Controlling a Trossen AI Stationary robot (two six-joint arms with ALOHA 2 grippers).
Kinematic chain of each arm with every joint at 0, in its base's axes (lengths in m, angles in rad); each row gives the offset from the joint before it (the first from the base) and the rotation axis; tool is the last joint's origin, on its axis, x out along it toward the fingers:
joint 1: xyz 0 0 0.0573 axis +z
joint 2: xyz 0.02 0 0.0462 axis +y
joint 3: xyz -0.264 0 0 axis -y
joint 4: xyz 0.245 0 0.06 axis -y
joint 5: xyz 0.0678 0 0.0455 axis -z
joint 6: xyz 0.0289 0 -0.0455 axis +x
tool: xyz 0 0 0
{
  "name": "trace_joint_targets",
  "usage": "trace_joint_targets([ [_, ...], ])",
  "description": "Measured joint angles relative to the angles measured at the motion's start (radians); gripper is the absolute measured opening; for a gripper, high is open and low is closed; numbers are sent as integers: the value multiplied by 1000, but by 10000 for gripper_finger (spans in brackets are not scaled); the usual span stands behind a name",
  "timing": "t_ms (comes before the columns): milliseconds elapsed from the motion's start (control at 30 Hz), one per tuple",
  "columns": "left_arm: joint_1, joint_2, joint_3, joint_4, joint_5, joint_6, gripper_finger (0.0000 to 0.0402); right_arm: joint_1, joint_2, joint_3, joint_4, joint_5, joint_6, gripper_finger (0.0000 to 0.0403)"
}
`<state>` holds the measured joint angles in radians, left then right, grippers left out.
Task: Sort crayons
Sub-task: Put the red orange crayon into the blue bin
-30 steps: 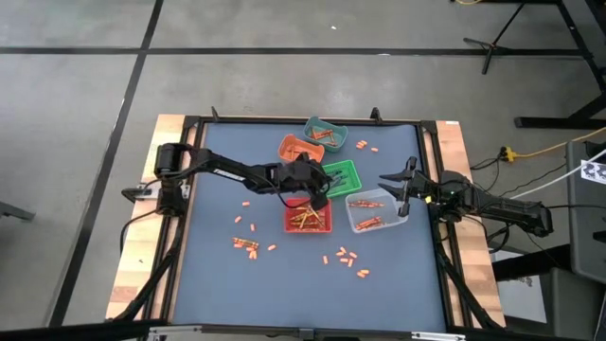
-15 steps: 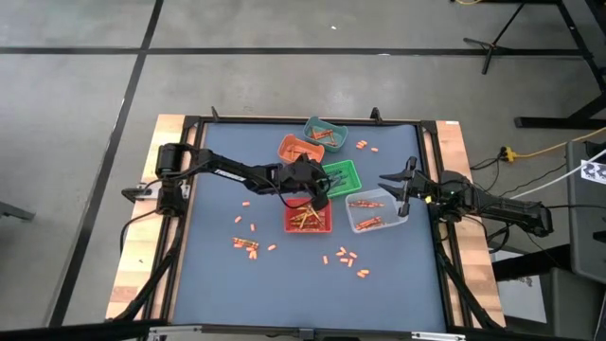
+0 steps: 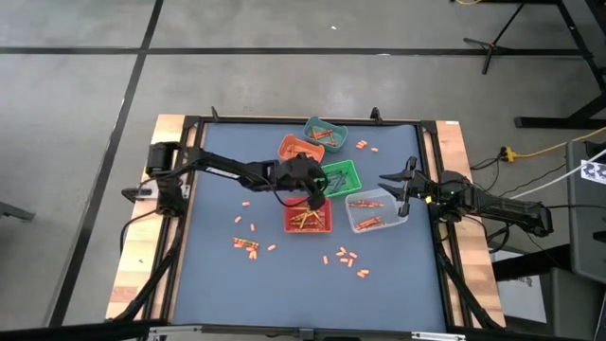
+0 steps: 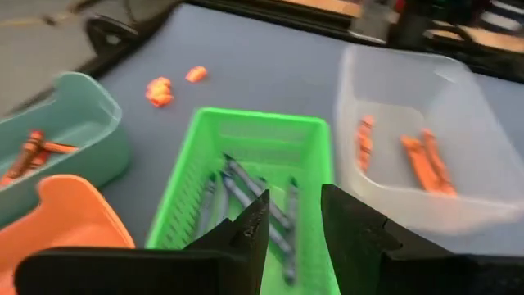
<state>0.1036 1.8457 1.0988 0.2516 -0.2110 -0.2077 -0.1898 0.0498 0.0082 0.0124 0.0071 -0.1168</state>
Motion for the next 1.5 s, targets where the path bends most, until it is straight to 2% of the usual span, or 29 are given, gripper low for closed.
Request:
trace_joint_targets([
  [133,-10,-83,0,-155,104,-8,96,0,0,0,0,0,0,113],
  [300,-57,-169,0,-398,201,-104,95,0,0,0,0,0,0,113],
  [567,-217,-190,0,-776,302,-327,95,0,0,0,0,0,0,113],
  [767,-356,-190,0,-924,300,-362,95,0,0,0,0,0,0,113],
  [1000,-473,-183,0,-1069,194,-359,95,0,0,0,0,0,0,113],
  [1167,-517,-183,0,-1134,120,-360,95,0,0,0,0,0,0,113],
  [1333,-548,-183,-3,-1146,116,-360,95,0,0,0,0,0,0,113],
  [1500,-569,-183,-64,-1137,117,-367,95,0,0,0,0,0,0,113],
])
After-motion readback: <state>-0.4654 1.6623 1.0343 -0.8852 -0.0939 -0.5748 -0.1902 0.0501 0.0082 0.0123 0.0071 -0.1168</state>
